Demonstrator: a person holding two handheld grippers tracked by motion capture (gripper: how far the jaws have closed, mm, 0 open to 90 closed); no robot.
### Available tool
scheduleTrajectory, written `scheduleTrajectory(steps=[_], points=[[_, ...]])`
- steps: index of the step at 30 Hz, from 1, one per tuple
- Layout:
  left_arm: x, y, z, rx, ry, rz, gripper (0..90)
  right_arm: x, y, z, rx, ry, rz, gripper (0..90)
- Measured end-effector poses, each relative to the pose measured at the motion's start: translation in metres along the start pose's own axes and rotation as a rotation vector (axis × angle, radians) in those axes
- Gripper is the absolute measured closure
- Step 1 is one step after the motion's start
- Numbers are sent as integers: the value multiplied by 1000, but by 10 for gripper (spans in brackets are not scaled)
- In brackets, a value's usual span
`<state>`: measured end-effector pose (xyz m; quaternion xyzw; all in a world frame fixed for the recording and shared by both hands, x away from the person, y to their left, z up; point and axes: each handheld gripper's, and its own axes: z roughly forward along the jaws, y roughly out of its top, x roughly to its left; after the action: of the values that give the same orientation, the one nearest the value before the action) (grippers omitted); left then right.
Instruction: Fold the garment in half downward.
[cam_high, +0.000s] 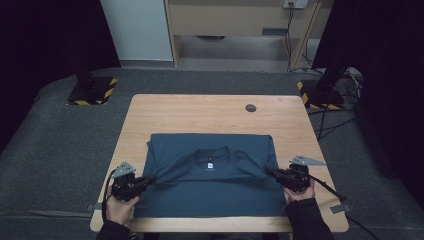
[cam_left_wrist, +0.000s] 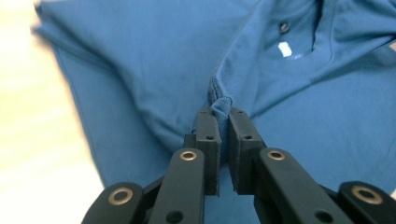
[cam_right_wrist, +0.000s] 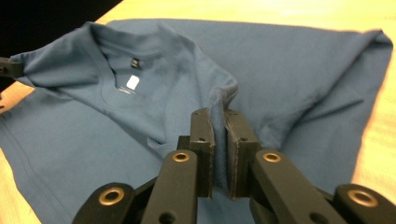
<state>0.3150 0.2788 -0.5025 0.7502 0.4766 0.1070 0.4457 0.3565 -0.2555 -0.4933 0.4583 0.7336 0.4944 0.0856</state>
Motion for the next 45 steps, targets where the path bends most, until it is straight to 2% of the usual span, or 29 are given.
scheduleTrajectory(steps=[4, 6, 9, 11, 14, 19, 25, 29, 31, 35, 36, 39, 40, 45], points=[[7, -16, 3, 46, 10, -53, 831, -6, -17, -3, 30, -21, 10, 811], [8, -18, 6, 64, 25, -55, 806, -8, -28, -1, 77, -52, -2, 749], [8, -19, 11, 88, 33, -48, 766, -9, -34, 3, 112, -60, -6, 694], [7, -17, 11, 92, 34, -39, 698, -9, -34, 4, 121, -57, -13, 649], [6, -13, 13, 91, 40, -15, 594, -8, -30, 4, 118, -61, -33, 552], [4, 3, 19, 95, 60, 37, 468, -6, -17, 12, 119, -62, -72, 508], [0, 22, 28, 108, 66, 79, 443, -4, 4, 32, 140, -42, -115, 484], [-4, 31, 32, 103, 66, 101, 427, 2, 15, 40, 144, -24, -148, 457], [-7, 37, 34, 94, 65, 109, 422, 6, 20, 43, 147, -29, -174, 439], [-11, 46, 37, 83, 69, 124, 412, 9, 28, 47, 138, -32, -187, 406], [-14, 53, 41, 81, 73, 135, 407, 12, 33, 49, 123, -29, -195, 401], [-17, 59, 46, 82, 71, 144, 403, 13, 35, 51, 99, -11, -181, 384], [-22, 64, 52, 71, 72, 155, 403, 18, 39, 54, 98, -27, -206, 375], [-34, 75, 66, 78, 79, 179, 388, 31, 47, 65, 100, -26, -246, 360]])
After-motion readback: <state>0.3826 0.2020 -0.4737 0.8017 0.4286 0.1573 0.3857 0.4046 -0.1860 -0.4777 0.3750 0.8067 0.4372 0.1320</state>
